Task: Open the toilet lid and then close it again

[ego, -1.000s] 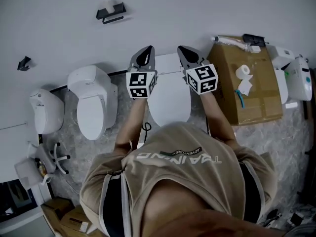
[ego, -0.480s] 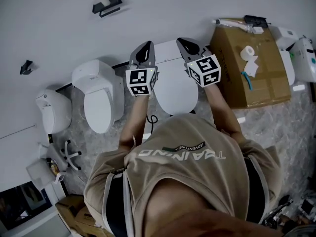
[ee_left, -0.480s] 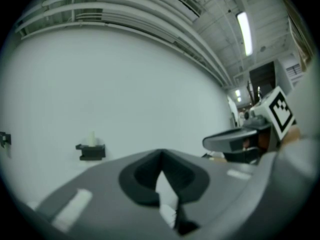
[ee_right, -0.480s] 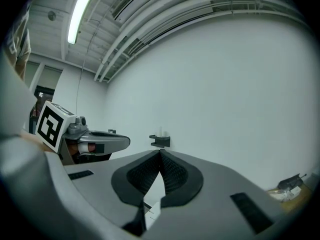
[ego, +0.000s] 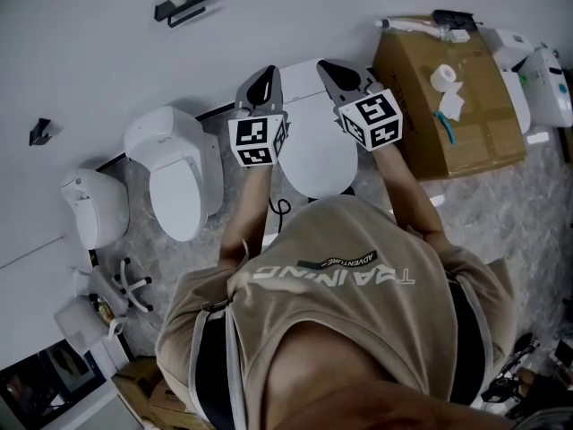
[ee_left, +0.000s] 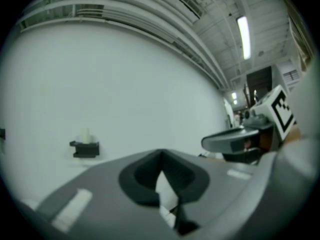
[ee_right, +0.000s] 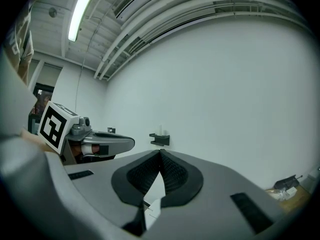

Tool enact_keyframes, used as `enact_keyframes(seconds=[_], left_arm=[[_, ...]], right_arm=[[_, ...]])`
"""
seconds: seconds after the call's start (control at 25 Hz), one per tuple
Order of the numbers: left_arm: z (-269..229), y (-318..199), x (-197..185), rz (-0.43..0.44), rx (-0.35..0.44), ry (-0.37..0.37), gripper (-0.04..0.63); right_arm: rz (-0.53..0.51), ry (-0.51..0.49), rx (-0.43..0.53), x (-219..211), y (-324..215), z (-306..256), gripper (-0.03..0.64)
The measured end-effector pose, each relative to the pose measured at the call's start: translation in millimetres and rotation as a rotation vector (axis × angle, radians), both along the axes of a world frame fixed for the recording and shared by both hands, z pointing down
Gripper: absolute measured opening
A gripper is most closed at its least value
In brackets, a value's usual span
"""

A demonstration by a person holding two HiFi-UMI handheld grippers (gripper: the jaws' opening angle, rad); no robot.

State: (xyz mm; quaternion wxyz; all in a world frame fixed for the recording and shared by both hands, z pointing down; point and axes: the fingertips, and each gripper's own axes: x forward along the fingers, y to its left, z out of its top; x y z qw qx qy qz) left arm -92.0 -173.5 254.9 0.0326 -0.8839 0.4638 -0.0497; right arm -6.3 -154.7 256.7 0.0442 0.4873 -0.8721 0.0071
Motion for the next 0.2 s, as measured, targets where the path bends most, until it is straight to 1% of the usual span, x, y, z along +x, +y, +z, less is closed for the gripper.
enact_keyframes(seconds=[0.2], left_arm=[[-5.6, 3.5, 12.2, 0.014, 0.014, 0.014, 0.003]], right_arm=[[0.004, 0.008, 0.000, 9.5, 2.7, -1.4, 0.012]])
